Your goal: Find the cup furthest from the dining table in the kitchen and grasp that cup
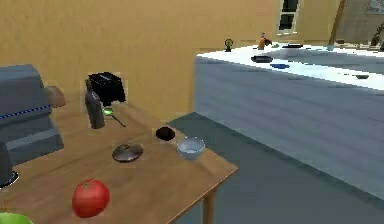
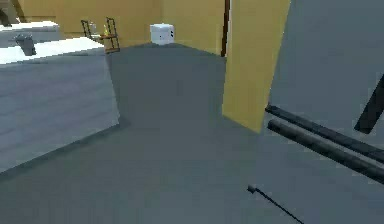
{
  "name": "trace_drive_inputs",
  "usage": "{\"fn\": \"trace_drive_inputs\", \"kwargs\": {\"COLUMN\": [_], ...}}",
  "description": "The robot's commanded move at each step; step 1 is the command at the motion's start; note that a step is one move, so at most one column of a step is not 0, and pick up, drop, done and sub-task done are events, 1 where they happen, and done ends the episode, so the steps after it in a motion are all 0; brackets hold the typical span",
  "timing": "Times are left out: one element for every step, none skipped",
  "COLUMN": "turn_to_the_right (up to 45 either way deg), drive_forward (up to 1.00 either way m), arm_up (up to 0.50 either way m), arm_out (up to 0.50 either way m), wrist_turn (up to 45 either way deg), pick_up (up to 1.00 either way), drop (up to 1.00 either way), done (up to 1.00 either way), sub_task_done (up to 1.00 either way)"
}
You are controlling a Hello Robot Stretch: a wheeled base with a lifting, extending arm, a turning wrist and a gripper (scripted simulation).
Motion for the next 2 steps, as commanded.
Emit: {"fn": "trace_drive_inputs", "kwargs": {"turn_to_the_right": [45.0, 0.0], "drive_forward": [0.00, 0.85], "arm_up": [0.00, 0.00], "arm_out": [0.00, 0.00], "wrist_turn": [0.0, 0.0], "pick_up": [0.00, 0.00], "drop": [0.00, 0.00], "done": [0.00, 0.00], "sub_task_done": [0.00, 0.00]}}
